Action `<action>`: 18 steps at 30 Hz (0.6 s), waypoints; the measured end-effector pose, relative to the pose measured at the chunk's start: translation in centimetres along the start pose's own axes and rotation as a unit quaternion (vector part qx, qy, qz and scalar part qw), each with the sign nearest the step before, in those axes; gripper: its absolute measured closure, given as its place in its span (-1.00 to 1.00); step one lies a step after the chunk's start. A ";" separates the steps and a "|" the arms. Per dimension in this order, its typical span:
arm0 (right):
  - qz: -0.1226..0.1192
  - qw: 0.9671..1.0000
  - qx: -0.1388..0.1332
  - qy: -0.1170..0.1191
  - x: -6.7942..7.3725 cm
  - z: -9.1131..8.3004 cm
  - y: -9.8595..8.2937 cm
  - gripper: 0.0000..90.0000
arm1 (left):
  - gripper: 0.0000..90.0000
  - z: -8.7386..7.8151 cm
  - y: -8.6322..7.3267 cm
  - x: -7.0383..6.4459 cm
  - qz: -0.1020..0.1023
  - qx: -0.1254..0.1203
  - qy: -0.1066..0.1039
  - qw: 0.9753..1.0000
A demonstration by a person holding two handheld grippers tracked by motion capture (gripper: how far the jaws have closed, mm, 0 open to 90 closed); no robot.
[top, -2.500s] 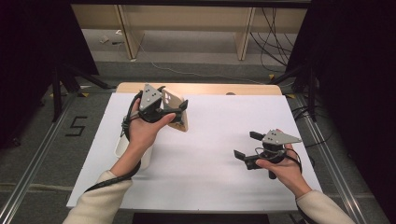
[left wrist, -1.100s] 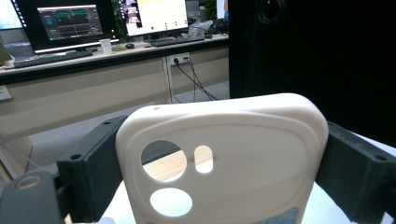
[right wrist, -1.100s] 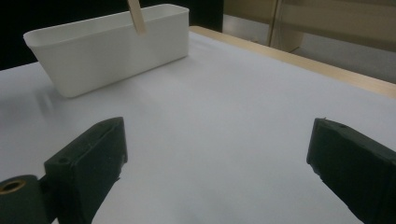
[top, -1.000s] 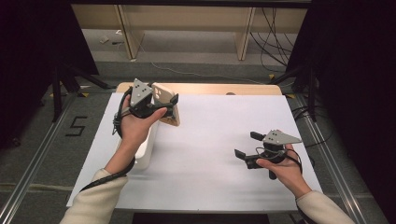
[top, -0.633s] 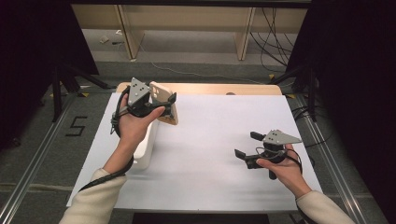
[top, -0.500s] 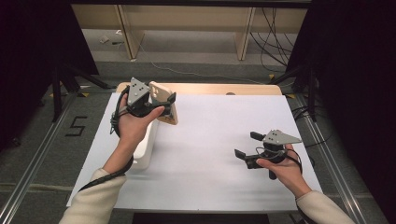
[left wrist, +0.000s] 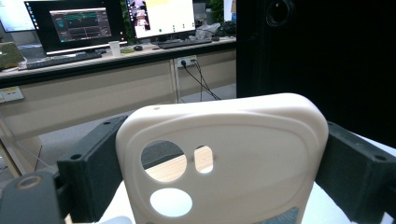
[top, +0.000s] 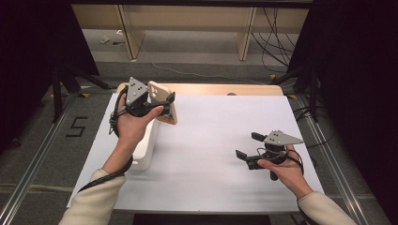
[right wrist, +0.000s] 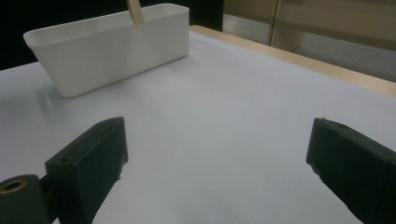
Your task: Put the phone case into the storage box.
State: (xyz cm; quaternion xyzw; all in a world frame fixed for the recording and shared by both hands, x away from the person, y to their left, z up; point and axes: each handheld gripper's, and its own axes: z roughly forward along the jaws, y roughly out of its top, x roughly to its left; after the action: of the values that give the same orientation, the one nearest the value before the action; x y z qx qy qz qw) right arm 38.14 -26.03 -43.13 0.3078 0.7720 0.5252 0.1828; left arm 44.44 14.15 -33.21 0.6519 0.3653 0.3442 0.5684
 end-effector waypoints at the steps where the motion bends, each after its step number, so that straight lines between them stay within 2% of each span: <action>1: 0.000 1.000 0.000 0.000 0.0 0.0 0.0 -0.86 | -0.77 0.0 0.0 0.0 -0.001 0.000 0.000 1.000; 18: 0.001 1.000 0.000 0.000 0.0 0.0 0.0 -0.86 | -0.77 -0.1 0.1 0.6 -0.004 -0.002 0.006 1.000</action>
State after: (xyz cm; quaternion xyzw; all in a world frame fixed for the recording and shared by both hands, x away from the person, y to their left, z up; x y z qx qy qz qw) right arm 38.17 -26.05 -43.16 0.3092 0.7714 0.5254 0.1824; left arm 44.62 14.74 -33.11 0.6476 0.3706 0.3467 0.5684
